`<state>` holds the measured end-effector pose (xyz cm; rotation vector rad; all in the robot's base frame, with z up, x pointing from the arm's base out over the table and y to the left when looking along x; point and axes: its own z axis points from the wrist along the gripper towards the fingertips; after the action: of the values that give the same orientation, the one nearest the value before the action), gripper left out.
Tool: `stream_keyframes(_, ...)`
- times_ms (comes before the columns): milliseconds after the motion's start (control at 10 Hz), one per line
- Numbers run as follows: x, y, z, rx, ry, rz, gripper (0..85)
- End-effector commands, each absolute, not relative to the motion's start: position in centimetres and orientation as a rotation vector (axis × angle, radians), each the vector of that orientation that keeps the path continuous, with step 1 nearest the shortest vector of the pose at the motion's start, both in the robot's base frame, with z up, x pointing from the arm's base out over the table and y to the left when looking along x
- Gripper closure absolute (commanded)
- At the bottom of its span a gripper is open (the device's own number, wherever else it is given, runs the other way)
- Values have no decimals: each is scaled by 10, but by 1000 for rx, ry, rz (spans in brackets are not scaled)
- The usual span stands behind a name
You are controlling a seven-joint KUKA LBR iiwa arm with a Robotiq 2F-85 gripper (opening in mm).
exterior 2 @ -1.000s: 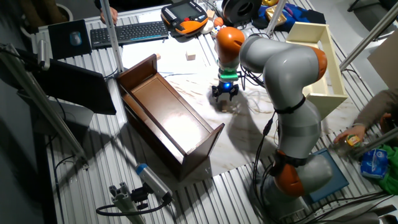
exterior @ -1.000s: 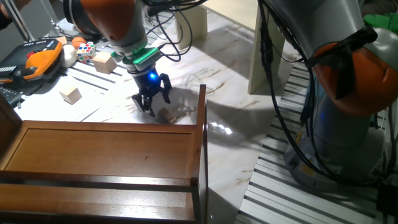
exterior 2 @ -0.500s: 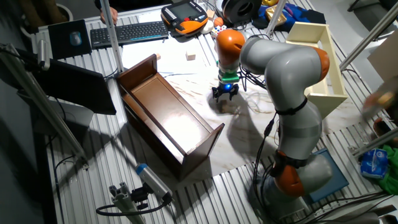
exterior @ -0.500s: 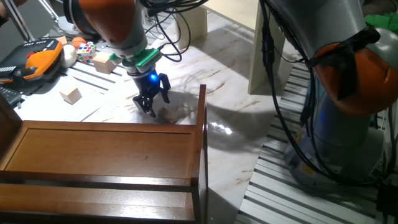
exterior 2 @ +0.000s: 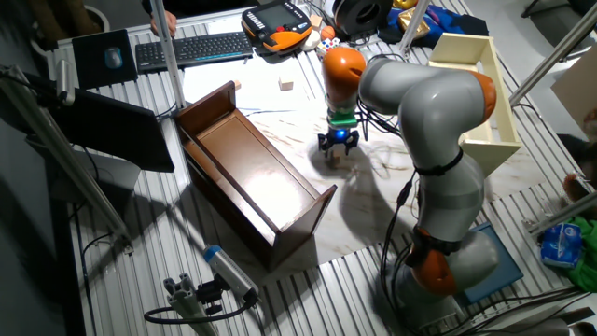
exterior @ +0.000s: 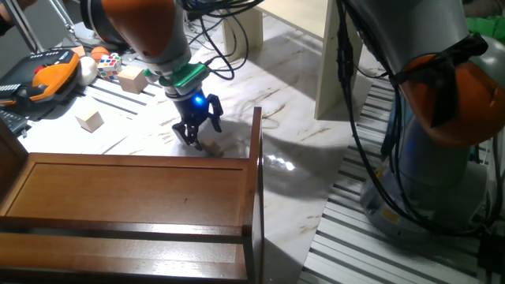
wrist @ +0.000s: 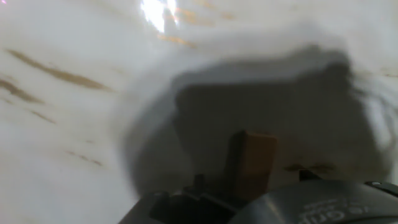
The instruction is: Put the object on the shelf
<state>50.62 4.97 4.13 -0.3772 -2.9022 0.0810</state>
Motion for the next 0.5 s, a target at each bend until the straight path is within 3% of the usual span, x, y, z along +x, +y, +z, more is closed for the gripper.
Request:
stream_keyframes(0,505,47,38,-384,-2909,70,170)
stream_keyframes(400,502,49,26,-425,-2956,82,170)
